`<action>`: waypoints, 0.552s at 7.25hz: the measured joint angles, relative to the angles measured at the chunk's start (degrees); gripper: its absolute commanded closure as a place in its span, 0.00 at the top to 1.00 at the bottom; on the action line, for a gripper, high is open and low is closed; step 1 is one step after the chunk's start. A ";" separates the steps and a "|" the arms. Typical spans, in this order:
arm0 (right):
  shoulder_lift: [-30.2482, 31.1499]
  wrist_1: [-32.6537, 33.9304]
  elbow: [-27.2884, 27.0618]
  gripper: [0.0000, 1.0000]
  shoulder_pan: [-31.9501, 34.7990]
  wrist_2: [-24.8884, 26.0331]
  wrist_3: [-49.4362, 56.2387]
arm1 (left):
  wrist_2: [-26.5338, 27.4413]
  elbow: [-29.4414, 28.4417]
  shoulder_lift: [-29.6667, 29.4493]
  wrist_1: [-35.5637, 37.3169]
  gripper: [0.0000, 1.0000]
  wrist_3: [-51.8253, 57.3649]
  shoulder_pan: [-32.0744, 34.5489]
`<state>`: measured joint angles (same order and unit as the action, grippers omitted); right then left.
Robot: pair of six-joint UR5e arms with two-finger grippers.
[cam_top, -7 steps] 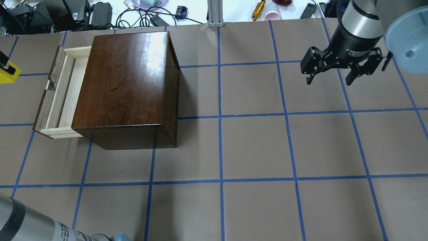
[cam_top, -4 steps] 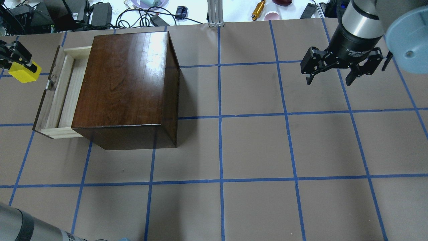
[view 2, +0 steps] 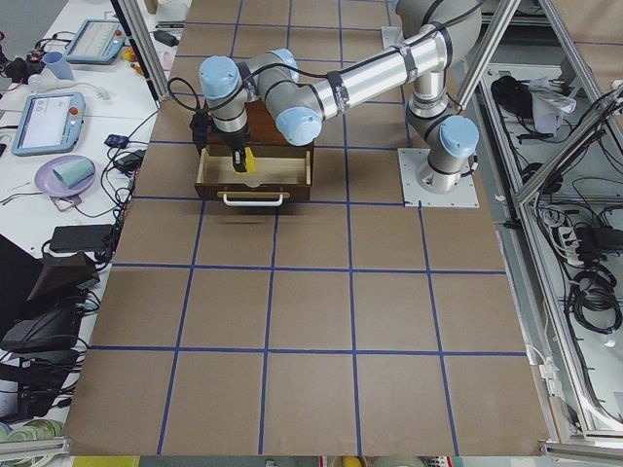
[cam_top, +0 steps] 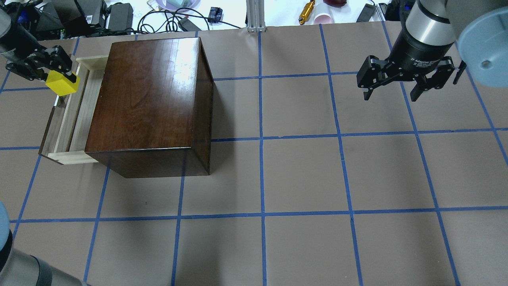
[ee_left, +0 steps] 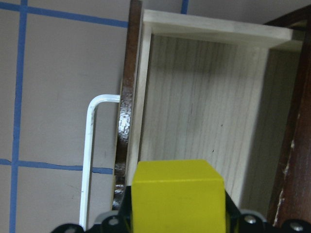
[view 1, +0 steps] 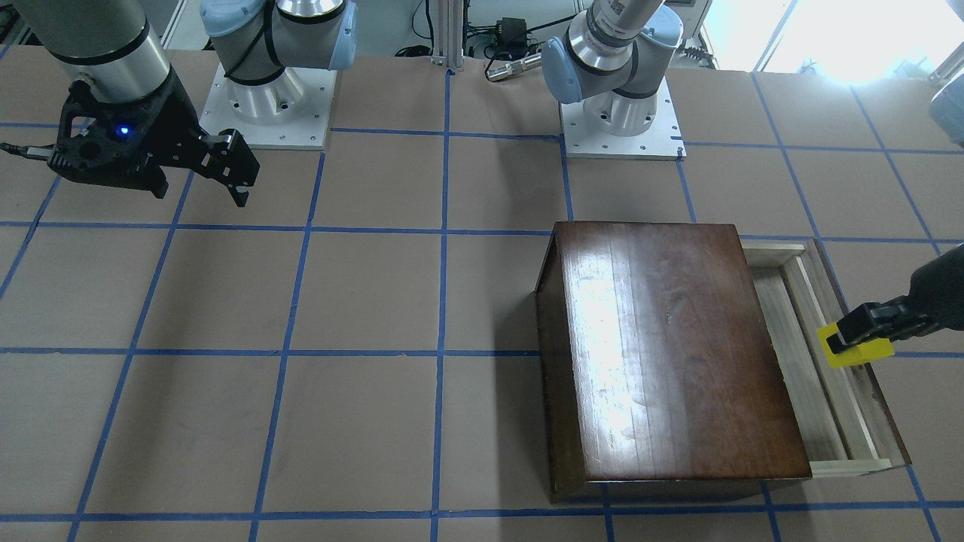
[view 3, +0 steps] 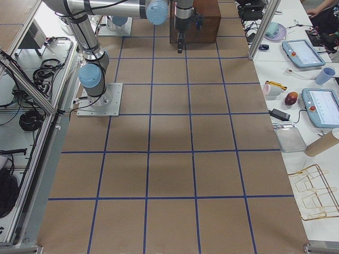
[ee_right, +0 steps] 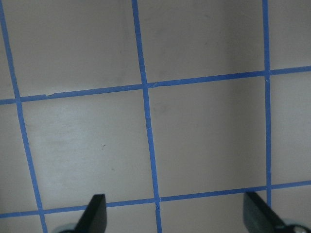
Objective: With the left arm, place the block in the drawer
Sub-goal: 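Lift the yellow cube and carry it over the open drawer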
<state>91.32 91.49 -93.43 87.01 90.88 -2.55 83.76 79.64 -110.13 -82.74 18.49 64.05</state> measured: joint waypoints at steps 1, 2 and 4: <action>0.00 0.00 0.00 1.00 0.00 0.00 0.00 | 0.00 1.75 0.27 1.44 0.10 0.17 0.36; -0.01 0.00 0.00 1.00 0.00 0.00 0.00 | 0.00 3.52 0.57 2.72 0.10 0.60 0.55; -0.02 0.00 0.00 1.00 0.00 0.00 0.00 | -0.06 7.67 1.04 6.85 0.10 1.61 0.69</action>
<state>91.29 91.49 -93.43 87.01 90.88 -2.55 83.70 87.30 -109.08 -75.89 20.11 64.74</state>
